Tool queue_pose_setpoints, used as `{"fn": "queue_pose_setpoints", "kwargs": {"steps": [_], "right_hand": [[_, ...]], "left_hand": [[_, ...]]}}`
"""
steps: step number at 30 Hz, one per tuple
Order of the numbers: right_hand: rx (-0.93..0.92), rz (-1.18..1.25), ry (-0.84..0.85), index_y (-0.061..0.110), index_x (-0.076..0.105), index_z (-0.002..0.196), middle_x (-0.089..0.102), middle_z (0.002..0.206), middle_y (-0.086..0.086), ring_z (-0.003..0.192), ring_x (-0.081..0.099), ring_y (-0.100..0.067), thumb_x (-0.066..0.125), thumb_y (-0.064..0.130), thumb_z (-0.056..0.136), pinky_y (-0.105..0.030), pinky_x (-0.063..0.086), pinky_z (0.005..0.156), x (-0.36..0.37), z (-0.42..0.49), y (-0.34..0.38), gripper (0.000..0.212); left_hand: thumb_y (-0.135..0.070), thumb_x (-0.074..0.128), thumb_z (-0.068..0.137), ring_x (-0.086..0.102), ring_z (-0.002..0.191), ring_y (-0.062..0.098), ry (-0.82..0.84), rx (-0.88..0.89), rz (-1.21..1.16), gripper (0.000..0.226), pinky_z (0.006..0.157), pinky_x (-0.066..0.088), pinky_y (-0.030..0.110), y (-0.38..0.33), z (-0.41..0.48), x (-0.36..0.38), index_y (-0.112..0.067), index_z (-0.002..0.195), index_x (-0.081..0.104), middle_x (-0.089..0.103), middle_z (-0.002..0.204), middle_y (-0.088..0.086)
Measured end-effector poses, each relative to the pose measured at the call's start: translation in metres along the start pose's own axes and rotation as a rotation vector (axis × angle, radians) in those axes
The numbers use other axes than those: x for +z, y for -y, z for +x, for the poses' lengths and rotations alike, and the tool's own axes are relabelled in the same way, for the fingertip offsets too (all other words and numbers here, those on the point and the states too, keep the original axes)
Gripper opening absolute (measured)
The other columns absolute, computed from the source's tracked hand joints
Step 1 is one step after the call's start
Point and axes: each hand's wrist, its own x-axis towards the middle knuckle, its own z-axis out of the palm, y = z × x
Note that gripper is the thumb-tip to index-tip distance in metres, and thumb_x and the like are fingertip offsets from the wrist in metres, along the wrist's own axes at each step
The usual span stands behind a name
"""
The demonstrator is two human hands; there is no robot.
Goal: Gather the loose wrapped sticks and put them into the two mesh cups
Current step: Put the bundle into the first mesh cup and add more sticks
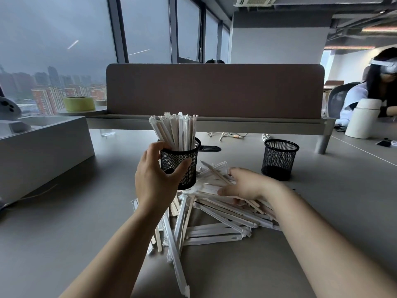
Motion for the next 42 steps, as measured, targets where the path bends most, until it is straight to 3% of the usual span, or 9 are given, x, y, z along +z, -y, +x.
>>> {"fn": "queue_pose_setpoints", "kwargs": {"steps": [4, 7, 12, 16, 24, 29, 35, 39, 42], "right_hand": [[-0.027, -0.094, -0.01, 0.015, 0.044, 0.132, 0.052, 0.134, -0.003, 0.117, 0.052, -0.022, 0.077, 0.041, 0.074, -0.034, 0.042, 0.099, -0.003, 0.001, -0.002, 0.072], [-0.06, -0.097, -0.054, 0.014, 0.04, 0.137, 0.045, 0.143, -0.006, 0.128, 0.045, -0.023, 0.078, 0.033, 0.075, -0.028, 0.037, 0.102, -0.002, -0.001, 0.001, 0.075], [-0.121, 0.021, -0.201, 0.016, 0.05, 0.12, 0.059, 0.123, -0.008, 0.108, 0.055, -0.023, 0.072, 0.019, 0.077, -0.03, 0.044, 0.084, 0.002, 0.006, 0.004, 0.049], [-0.151, 0.078, -0.32, 0.023, 0.045, 0.099, 0.058, 0.102, -0.001, 0.091, 0.053, -0.019, 0.07, 0.013, 0.077, -0.026, 0.037, 0.07, -0.001, 0.007, 0.003, 0.035], [-0.223, 0.298, -0.435, 0.02, 0.052, 0.106, 0.061, 0.091, 0.003, 0.078, 0.057, -0.01, 0.071, 0.017, 0.08, -0.021, 0.04, 0.063, -0.006, 0.008, 0.006, 0.033], [-0.335, 0.51, -0.564, 0.016, 0.057, 0.107, 0.061, 0.079, 0.01, 0.072, 0.057, -0.009, 0.07, 0.022, 0.083, -0.026, 0.041, 0.069, -0.016, 0.009, 0.009, 0.028], [-0.43, 0.715, -0.746, 0.03, 0.053, 0.094, 0.062, 0.083, 0.009, 0.068, 0.054, -0.004, 0.065, 0.051, 0.073, -0.034, 0.044, 0.072, -0.016, 0.014, 0.014, 0.031], [-0.506, 0.849, -0.833, 0.025, 0.053, 0.106, 0.06, 0.084, 0.009, 0.069, 0.052, -0.005, 0.066, 0.046, 0.076, -0.036, 0.042, 0.074, -0.017, 0.011, 0.022, 0.039], [-0.547, 0.937, -0.891, 0.028, 0.052, 0.104, 0.057, 0.082, 0.01, 0.067, 0.052, -0.005, 0.067, 0.038, 0.079, -0.036, 0.041, 0.073, -0.018, 0.011, 0.026, 0.031]], "left_hand": [[-0.04, 0.078, 0.07, 0.059, 0.103, 0.017, 0.0, 0.0, -0.001, 0.045, 0.083, 0.05, 0.044, 0.001, 0.0, 0.0, -0.034, 0.104, 0.049, 0.055, 0.104, -0.016], [-0.04, 0.078, 0.07, 0.059, 0.103, 0.018, 0.004, 0.001, 0.0, 0.045, 0.083, 0.05, 0.044, 0.001, 0.0, 0.0, -0.034, 0.103, 0.049, 0.055, 0.104, -0.016], [-0.041, 0.078, 0.07, 0.059, 0.103, 0.017, -0.004, 0.014, -0.004, 0.045, 0.083, 0.05, 0.043, 0.0, 0.0, 0.0, -0.032, 0.104, 0.05, 0.056, 0.105, -0.016], [-0.038, 0.079, 0.07, 0.058, 0.103, 0.019, -0.025, 0.008, 0.008, 0.046, 0.084, 0.049, 0.042, -0.001, 0.0, -0.001, -0.029, 0.106, 0.051, 0.056, 0.106, -0.013], [-0.037, 0.079, 0.071, 0.058, 0.102, 0.02, -0.032, 0.004, 0.007, 0.045, 0.085, 0.048, 0.042, -0.001, 0.0, -0.002, -0.028, 0.106, 0.052, 0.05, 0.103, -0.015], [-0.042, 0.076, 0.068, 0.058, 0.101, 0.018, -0.041, 0.011, -0.011, 0.043, 0.084, 0.048, 0.04, -0.001, 0.0, -0.001, -0.035, 0.101, 0.049, 0.052, 0.102, -0.017], [-0.046, 0.073, 0.067, 0.057, 0.104, 0.018, -0.011, 0.006, -0.018, 0.044, 0.087, 0.048, 0.044, -0.001, -0.003, 0.001, -0.035, 0.101, 0.048, 0.057, 0.107, -0.013], [-0.044, 0.075, 0.068, 0.057, 0.104, 0.018, 0.006, 0.019, -0.014, 0.045, 0.087, 0.048, 0.044, -0.002, -0.005, 0.002, -0.036, 0.102, 0.047, 0.059, 0.11, -0.01], [-0.04, 0.078, 0.069, 0.058, 0.102, 0.018, 0.01, 0.025, -0.004, 0.046, 0.085, 0.048, 0.042, -0.003, -0.006, 0.003, -0.038, 0.102, 0.045, 0.056, 0.107, -0.012]]}}
